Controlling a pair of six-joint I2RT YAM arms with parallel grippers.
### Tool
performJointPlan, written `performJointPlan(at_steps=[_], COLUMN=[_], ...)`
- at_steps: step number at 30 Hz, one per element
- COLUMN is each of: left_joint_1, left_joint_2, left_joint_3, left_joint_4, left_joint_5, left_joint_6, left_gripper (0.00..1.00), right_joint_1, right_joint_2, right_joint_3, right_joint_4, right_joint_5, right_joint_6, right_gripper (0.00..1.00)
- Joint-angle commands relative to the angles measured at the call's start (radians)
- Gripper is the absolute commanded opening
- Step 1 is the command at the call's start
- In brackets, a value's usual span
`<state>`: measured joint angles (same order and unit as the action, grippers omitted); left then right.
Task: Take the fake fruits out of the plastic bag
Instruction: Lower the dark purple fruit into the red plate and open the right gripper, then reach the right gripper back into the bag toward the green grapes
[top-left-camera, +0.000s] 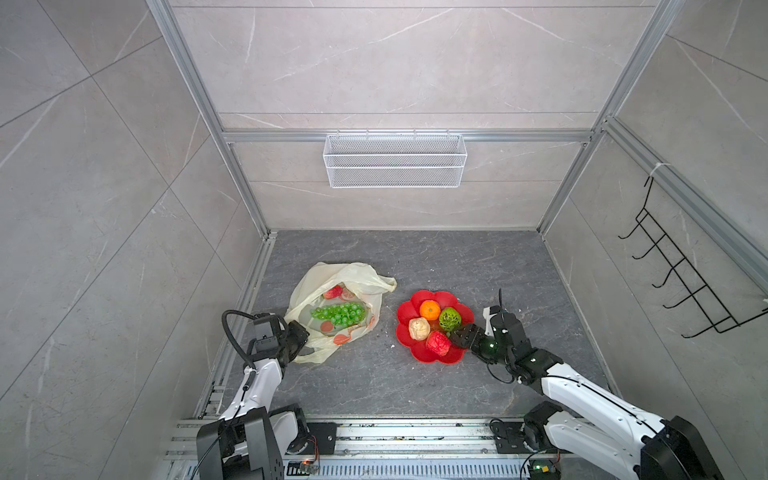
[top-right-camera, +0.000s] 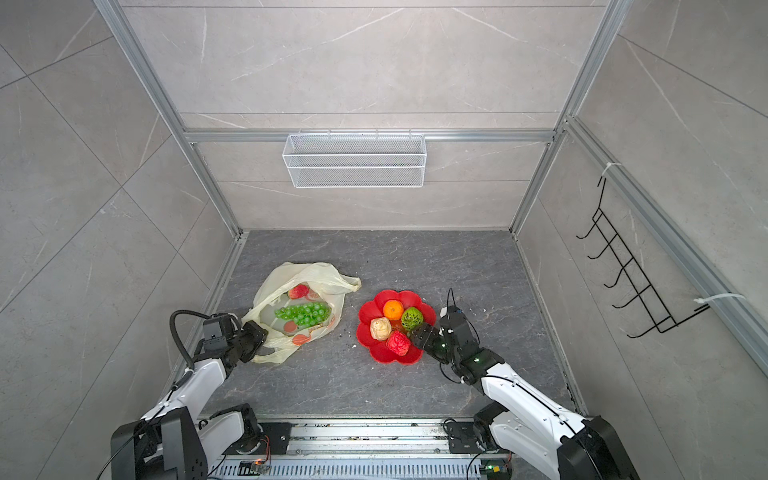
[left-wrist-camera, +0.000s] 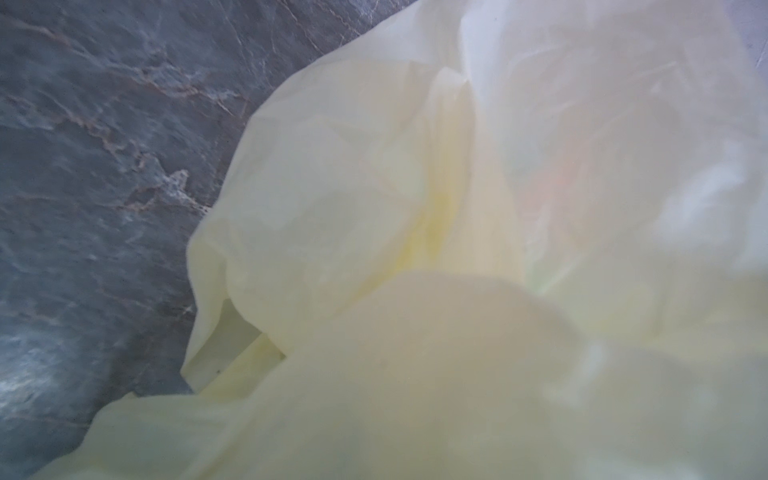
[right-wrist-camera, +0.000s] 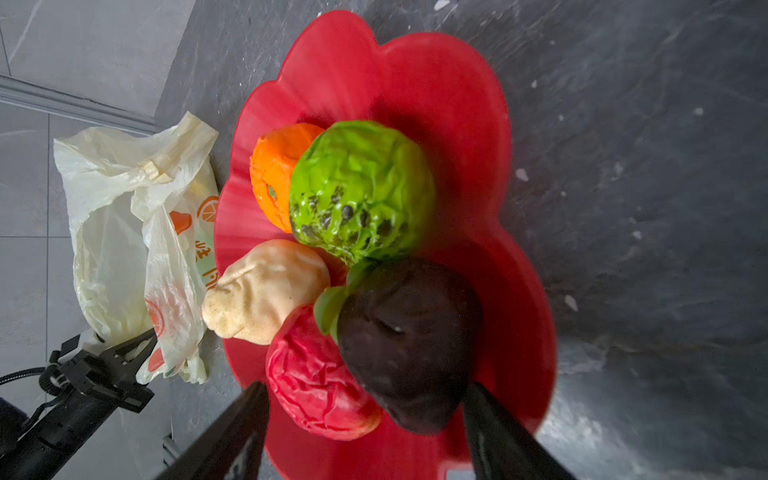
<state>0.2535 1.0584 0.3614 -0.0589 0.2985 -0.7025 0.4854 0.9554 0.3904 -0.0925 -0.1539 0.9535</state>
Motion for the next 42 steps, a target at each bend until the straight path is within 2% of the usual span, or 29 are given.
performJointPlan(at_steps=[1, 9, 17, 19, 21, 23, 25, 29, 32, 36, 42], left_joint_1=[0.004, 0.003, -0.008, -0.044, -0.129, -0.224, -0.283, -0.299, -0.300, -0.301, -0.301], left_joint_2=[-0.001, 0.000, 0.001, 0.001, -0.002, -0.011, -0.025, -0.058, -0.109, -0.219, -0.356], left_joint_3=[-0.001, -0.001, 0.001, 0.012, 0.039, 0.068, 0.079, 0.061, 0.046, 0.020, -0.002], left_joint_4=[0.025, 0.025, 0.038, 0.039, 0.021, -0.013, -0.026, -0.029, -0.053, -0.182, -0.290], left_joint_5=[0.025, 0.025, 0.028, 0.012, -0.036, -0.109, -0.146, -0.145, -0.152, -0.256, -0.287], left_joint_6=[0.035, 0.035, 0.048, 0.062, 0.086, 0.107, 0.108, 0.086, 0.070, 0.001, -0.004], left_gripper=[0.00, 0.00, 0.00, 0.00, 0.00, 0.00, 0.00, 0.00, 0.00, 0.00, 0.00], right_joint_1=[-0.003, -0.004, -0.001, 0.008, 0.041, 0.099, 0.181, 0.364, 0.457, 0.509, 0.527], right_joint_2=[-0.027, -0.063, -0.100, -0.110, -0.112, -0.098, -0.059, 0.133, 0.342, 0.627, 0.928], right_joint_3=[0.027, 0.046, 0.086, 0.097, 0.123, 0.159, 0.204, 0.351, 0.504, 0.742, 1.054], right_joint_4=[-0.100, -0.138, -0.160, -0.151, -0.147, -0.140, -0.108, -0.042, -0.015, -0.033, -0.113], right_joint_5=[0.052, 0.064, 0.070, 0.072, 0.101, 0.148, 0.195, 0.276, 0.286, 0.233, 0.178], right_joint_6=[-0.018, -0.043, -0.085, -0.099, -0.117, -0.139, -0.169, -0.258, -0.319, -0.376, -0.436], right_gripper=[0.73, 0.62, 0.60, 0.60, 0.60, 0.60, 0.61, 0.61, 0.61, 0.62, 0.59])
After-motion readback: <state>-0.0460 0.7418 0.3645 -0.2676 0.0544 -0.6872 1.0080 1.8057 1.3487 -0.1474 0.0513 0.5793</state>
